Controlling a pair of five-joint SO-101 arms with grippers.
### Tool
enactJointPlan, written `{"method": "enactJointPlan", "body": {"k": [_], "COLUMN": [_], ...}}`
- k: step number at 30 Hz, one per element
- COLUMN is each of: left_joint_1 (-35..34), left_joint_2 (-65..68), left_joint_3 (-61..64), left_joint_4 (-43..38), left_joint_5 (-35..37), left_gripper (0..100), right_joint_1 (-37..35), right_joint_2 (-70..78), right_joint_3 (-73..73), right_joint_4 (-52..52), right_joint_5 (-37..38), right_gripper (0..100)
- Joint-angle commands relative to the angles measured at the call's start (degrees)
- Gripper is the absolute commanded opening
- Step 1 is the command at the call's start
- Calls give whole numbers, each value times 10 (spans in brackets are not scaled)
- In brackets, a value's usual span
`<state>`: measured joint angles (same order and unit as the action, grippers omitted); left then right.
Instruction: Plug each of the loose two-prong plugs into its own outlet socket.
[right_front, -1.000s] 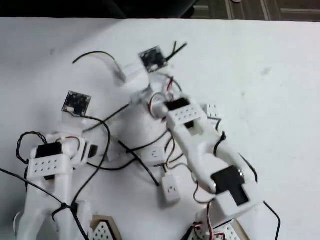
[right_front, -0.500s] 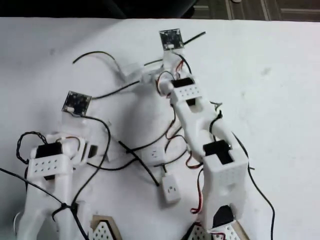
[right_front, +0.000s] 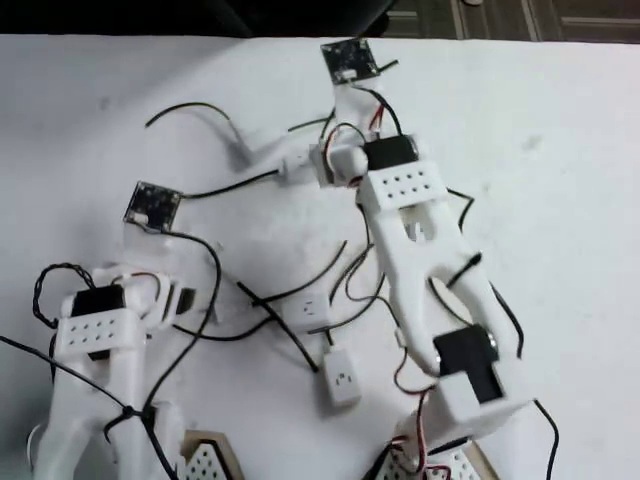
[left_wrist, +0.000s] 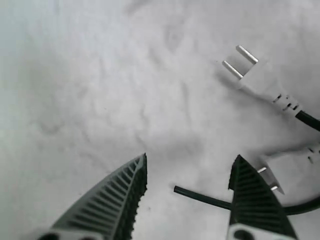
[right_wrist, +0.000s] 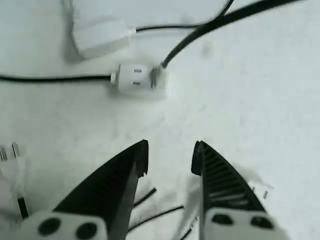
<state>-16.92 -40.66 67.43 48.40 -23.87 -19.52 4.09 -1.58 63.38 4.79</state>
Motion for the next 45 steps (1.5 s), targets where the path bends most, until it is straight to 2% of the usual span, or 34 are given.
{"method": "enactJointPlan", "body": {"k": [1,5,8,11,19,21,25,30,33,45], "left_joint_1": [-5,-5,-4,-4,-6,-19,-55,-62,-62,-61], "left_joint_2": [-16,-16,-16,-16,-16,-16,-16,-13,-13,-13], "left_joint_3": [-3,-3,-3,-3,-4,-6,-18,-15,-15,-14], "left_joint_4": [-10,-10,-10,-10,-10,-10,-11,-27,-27,-27], "left_joint_5": [3,3,3,3,6,7,33,43,43,40], "left_gripper": [267,267,267,267,267,267,269,270,270,269], "right_joint_1": [16,23,23,22,-22,-56,-142,-258,-302,-317], "right_joint_2": [-62,-85,-95,-121,-261,-291,-314,-262,-215,-78], "right_joint_3": [-25,-25,-19,32,270,316,356,356,356,356], "right_joint_4": [103,199,255,262,122,88,43,0,-36,-100], "right_joint_5": [84,142,149,146,145,143,76,25,6,4], "right_gripper": [136,136,136,136,136,138,140,141,140,137]}}
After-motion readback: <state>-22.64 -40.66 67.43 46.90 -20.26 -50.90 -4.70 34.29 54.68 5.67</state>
